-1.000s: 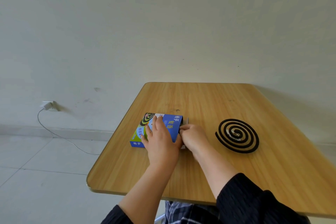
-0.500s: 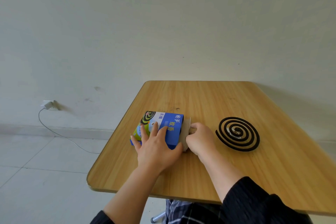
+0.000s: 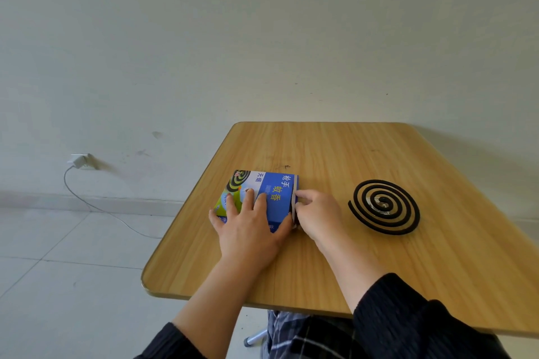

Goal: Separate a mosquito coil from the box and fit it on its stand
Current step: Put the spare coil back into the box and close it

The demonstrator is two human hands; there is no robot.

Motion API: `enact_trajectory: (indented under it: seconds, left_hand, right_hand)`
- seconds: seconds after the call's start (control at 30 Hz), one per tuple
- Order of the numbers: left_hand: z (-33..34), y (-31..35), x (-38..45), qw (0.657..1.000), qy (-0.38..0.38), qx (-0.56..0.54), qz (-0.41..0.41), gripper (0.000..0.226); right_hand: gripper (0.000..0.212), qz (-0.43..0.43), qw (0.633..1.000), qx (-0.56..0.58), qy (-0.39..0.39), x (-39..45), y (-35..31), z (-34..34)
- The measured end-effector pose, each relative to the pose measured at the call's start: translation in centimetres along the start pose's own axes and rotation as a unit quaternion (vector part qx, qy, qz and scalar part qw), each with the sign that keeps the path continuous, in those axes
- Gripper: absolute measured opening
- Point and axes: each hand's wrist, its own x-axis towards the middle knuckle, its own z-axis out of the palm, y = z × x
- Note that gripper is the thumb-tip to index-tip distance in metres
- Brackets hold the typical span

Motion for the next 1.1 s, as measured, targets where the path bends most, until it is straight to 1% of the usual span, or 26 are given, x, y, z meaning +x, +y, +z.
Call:
enact_trajectory:
  seconds: [0.07,0.2,0.27,0.4,0.53,0.63,0.9,0.97,1.03,1.1]
  left_hand:
    - [-0.2,-0.3,-0.1,1.000,0.007,-0.012,-0.003,0.079]
    - [-0.5,-1.2,0.7,0.992,0.027,-0.108,-0.055,0.053]
    - [-0.4,-1.8,1.1,0.987,0.019,-0.136,-0.088,0.050]
    - [0.2,-2.5,1.5,0.987,-0.008,-0.123,-0.104,0.058]
    - [0.6,-2.6,1.6,0.986,0.001,-0.136,-0.098,0.064]
    - [0.7,-2.7,1.6,0.987,0.008,-0.134,-0.090,0.064]
    - [0.7,-2.7,1.7,0.988,0.008,-0.129,-0.085,0.063]
    - [0.7,-2.7,1.7,0.988,0.007,-0.130,-0.084,0.063]
    - [0.7,-2.7,1.7,0.988,0.008,-0.132,-0.085,0.063]
    - [0.7,-2.7,1.7,0.988,0.007,-0.132,-0.085,0.063]
  right_hand:
    - [0.033,0.004,1.000,0.014,-0.002,0.1,0.0,0.3]
    - [0.032,0.005,1.000,0.015,-0.006,0.0,0.3,0.6]
    - [0.036,0.003,1.000,0.005,-0.005,0.1,0.3,0.6]
    - [0.042,-0.008,1.000,-0.024,-0.015,0.1,0.2,0.5]
    - [0.036,-0.031,0.998,-0.054,-0.024,0.2,0.1,0.6]
    - [0.038,-0.043,0.997,-0.060,-0.033,0.3,-0.1,0.8]
    - [0.034,-0.026,0.998,-0.049,-0.041,0.2,-0.5,0.9]
    - [0.034,-0.018,0.997,-0.066,-0.048,0.3,-0.8,0.9]
    - [0.025,-0.016,0.993,-0.094,-0.062,0.3,-1.1,0.8]
    - [0.007,-0.003,0.991,-0.116,-0.066,0.5,-1.3,0.7]
